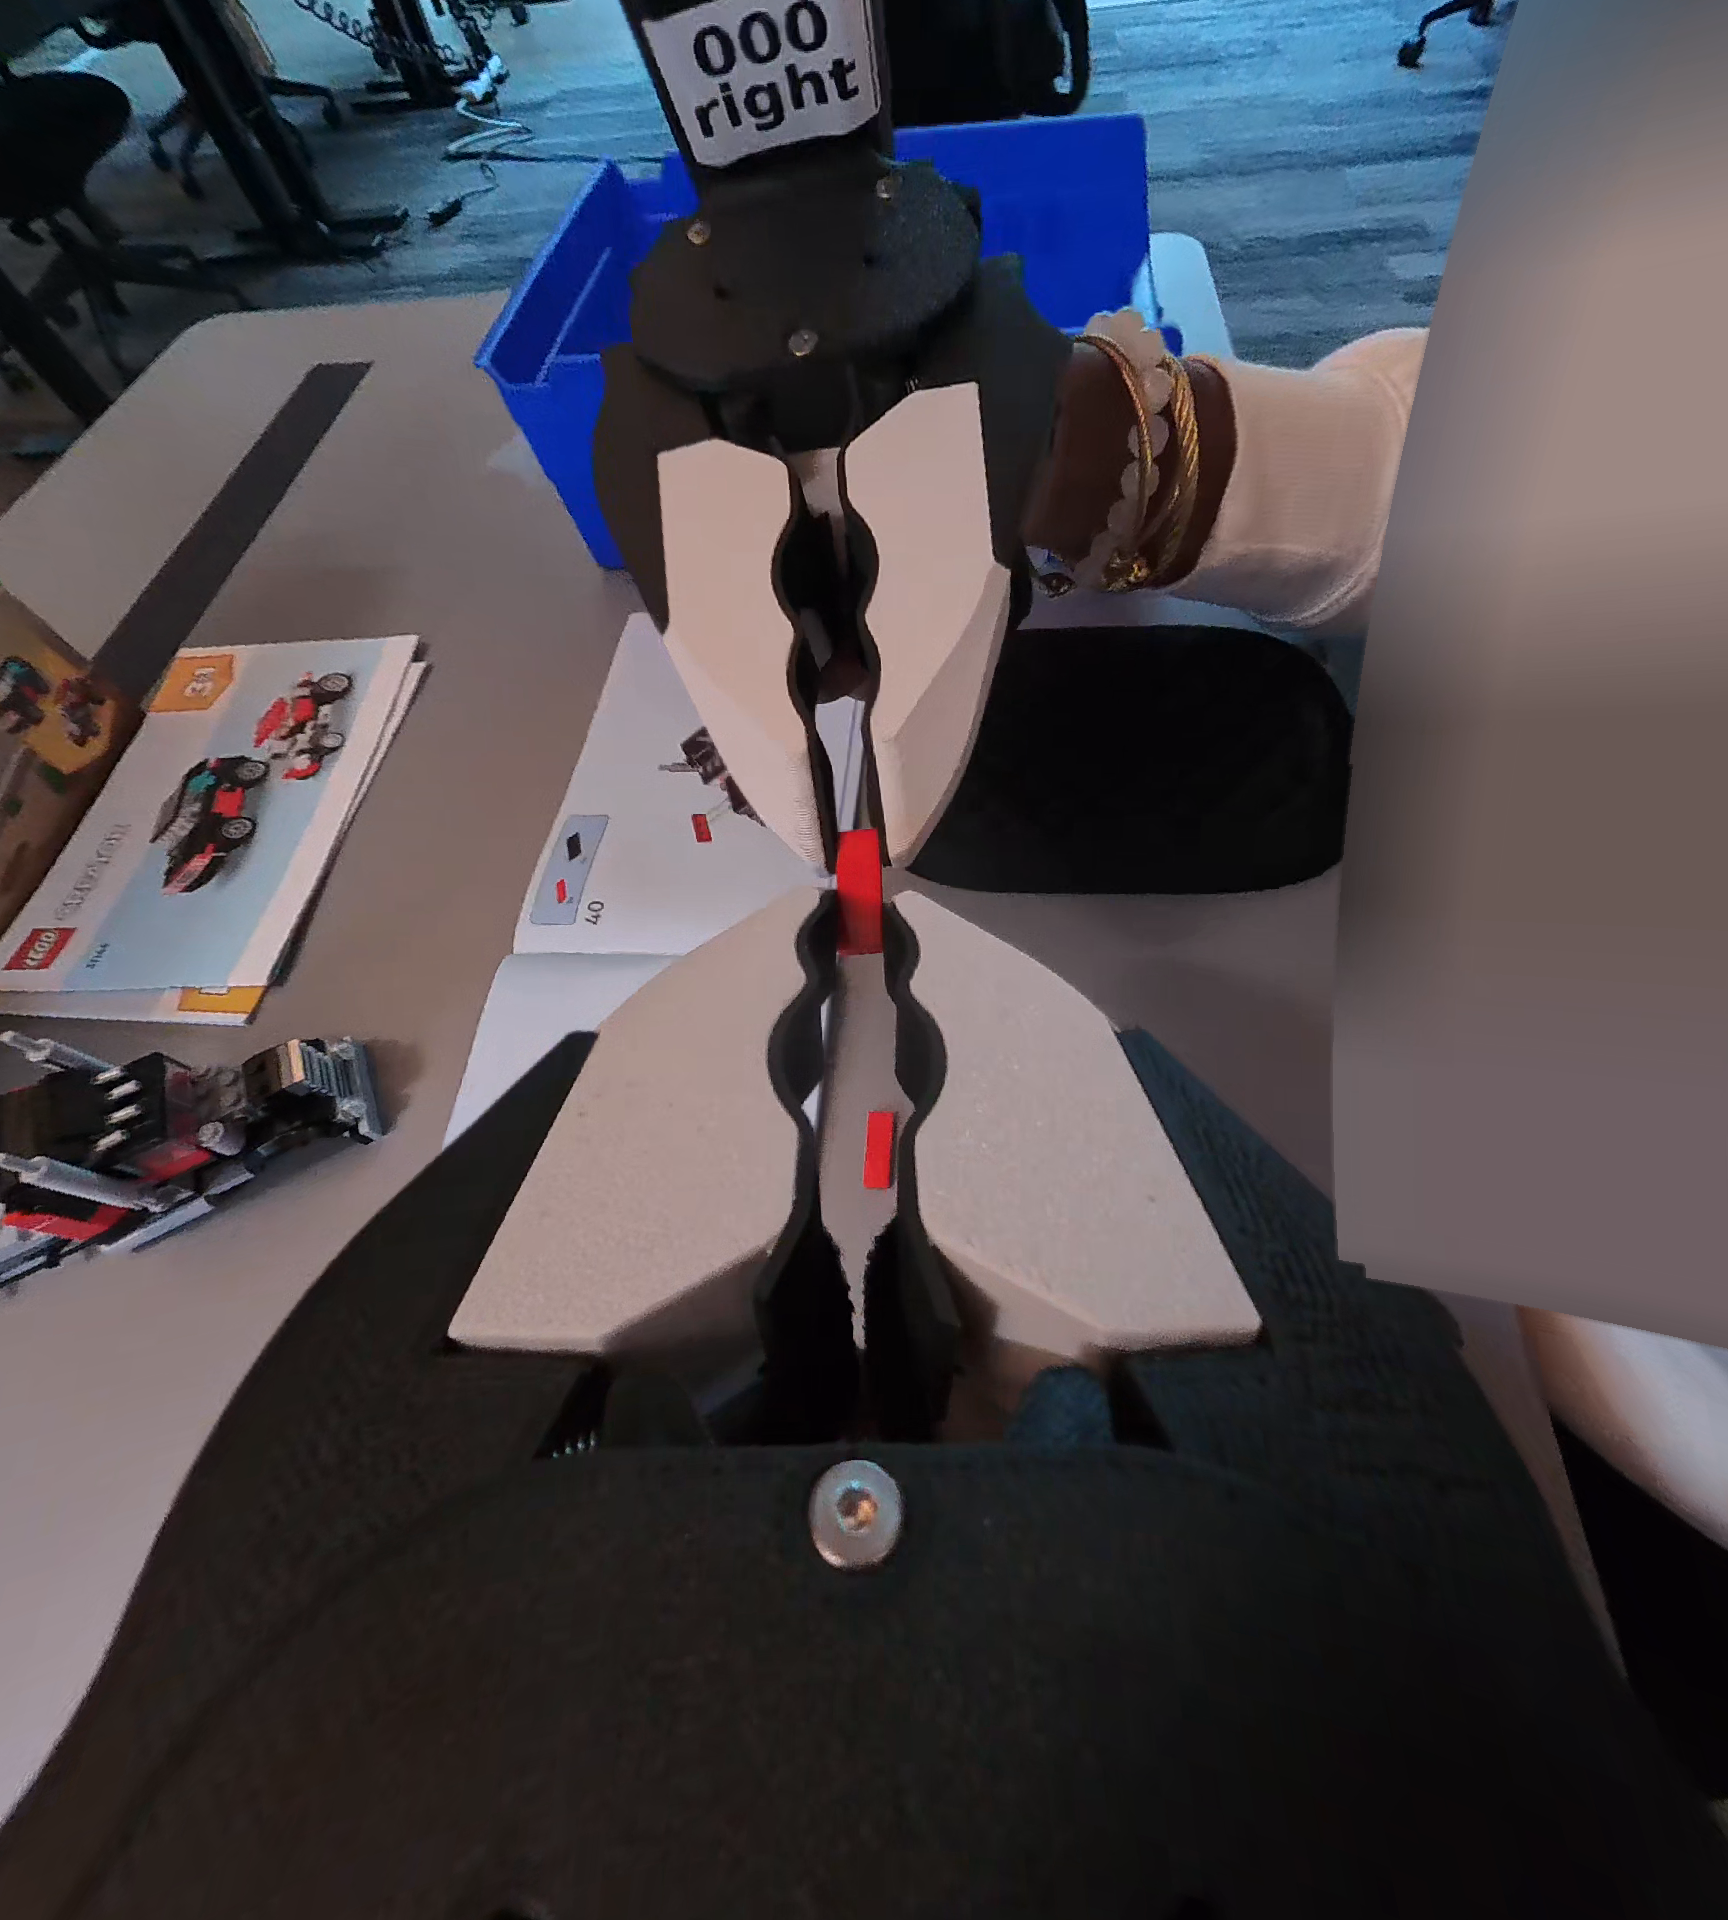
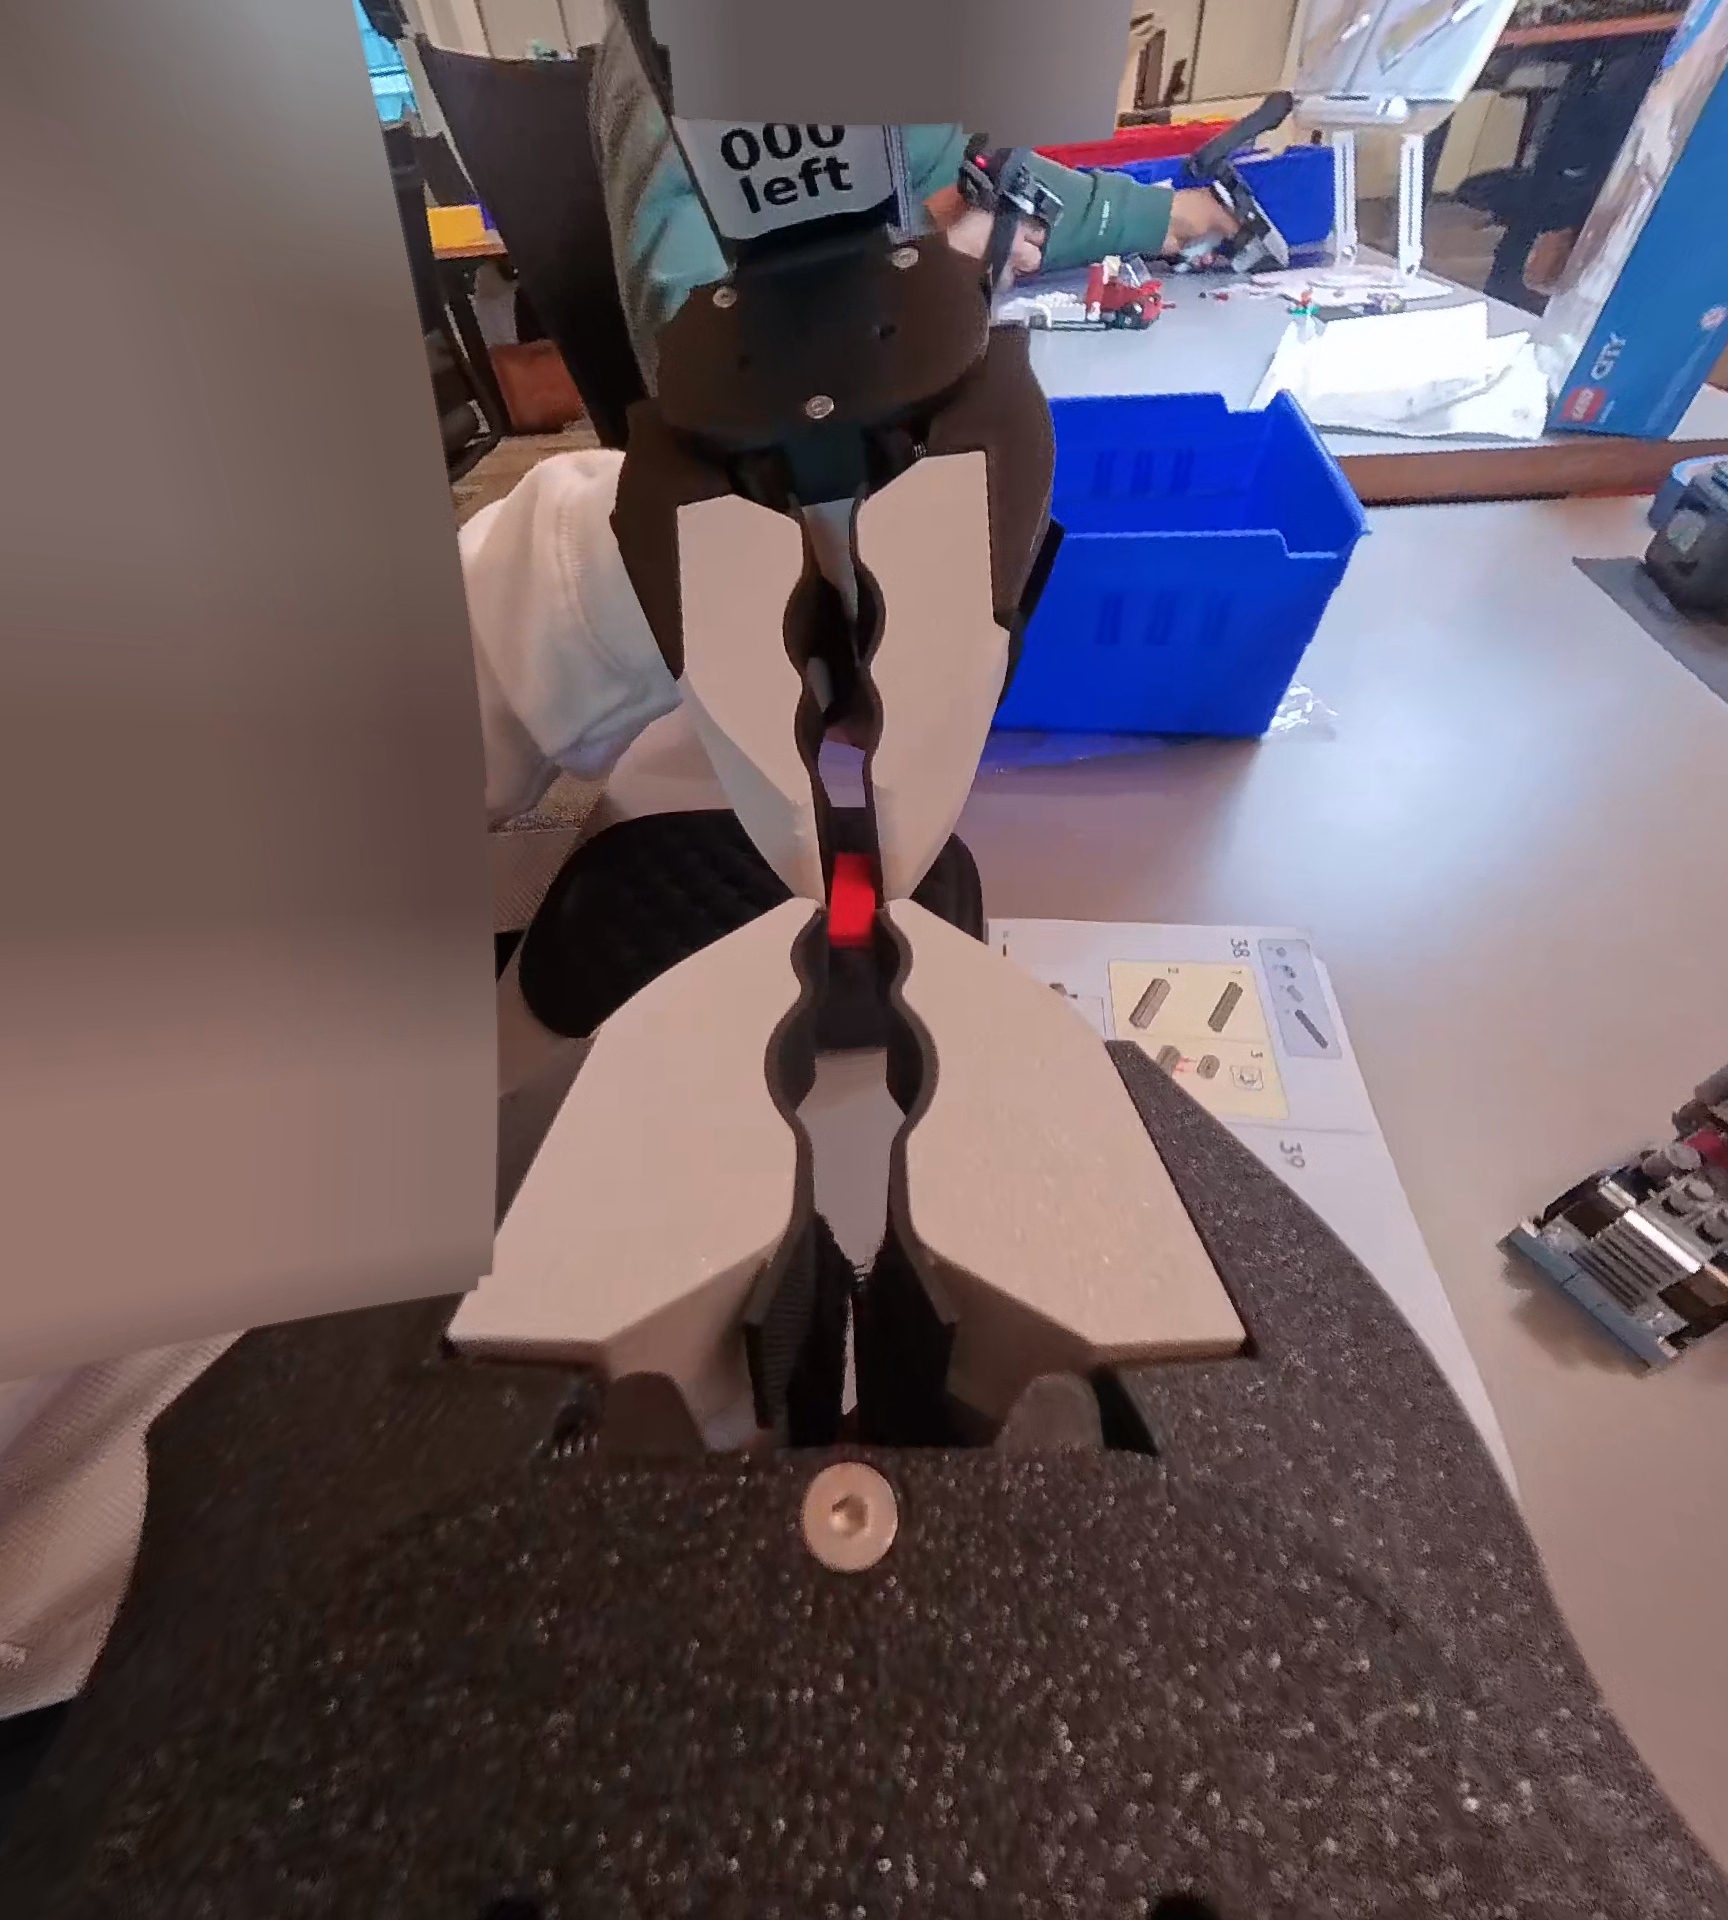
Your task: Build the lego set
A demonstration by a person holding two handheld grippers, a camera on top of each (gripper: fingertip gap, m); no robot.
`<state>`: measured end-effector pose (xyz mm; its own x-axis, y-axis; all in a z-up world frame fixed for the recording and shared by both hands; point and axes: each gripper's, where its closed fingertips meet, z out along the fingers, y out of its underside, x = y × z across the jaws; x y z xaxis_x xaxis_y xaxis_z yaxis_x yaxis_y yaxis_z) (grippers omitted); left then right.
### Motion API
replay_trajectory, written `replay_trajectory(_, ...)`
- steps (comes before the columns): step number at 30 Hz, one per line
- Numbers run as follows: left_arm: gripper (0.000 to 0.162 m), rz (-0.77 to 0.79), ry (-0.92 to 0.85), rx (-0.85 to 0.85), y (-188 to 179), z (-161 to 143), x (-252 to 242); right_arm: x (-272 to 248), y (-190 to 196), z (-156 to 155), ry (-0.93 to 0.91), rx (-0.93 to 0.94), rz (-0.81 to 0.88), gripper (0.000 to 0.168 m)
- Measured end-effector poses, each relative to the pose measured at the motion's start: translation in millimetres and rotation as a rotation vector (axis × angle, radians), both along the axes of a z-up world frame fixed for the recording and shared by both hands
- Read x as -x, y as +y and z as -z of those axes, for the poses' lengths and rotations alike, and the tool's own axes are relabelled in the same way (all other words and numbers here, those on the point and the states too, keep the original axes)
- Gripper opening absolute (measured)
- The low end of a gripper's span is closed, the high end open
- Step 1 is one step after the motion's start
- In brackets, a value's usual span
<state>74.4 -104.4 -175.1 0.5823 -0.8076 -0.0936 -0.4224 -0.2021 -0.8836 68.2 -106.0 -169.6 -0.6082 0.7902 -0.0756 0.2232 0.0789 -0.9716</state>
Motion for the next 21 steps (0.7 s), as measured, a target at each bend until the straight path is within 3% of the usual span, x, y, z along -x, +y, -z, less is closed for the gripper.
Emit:
replay_trajectory(4,0.01,0.019,-0.025,0.059,6,13,2,-1,11,15,-0.046,-0.031,0.047,0.008)
replay_trajectory(5,0.016,-0.001,-0.028,0.076,9,17,7,-1,22,23,-0.075,-0.051,0.096,0.008)
replay_trajectory(7,0.029,-0.102,-0.059,0.076,20,19,25,-4,57,53,-0.187,-0.143,0.23,0.008)
replay_trajectory(11,0.037,-0.43,-0.127,0.014,51,22,80,-16,106,101,-0.379,-0.205,0.419,0.008)
replay_trajectory(14,0.039,-0.61,-0.237,-0.087,68,14,110,-23,115,116,-0.428,-0.228,0.456,0.008)
replay_trajectory(17,0.038,-0.653,-0.385,-0.185,74,4,119,-33,115,126,-0.471,-0.267,0.48,0.008)
replay_trajectory(21,0.038,-0.677,-0.397,-0.239,76,11,127,-43,115,120,-0.439,-0.215,0.54,0.008)
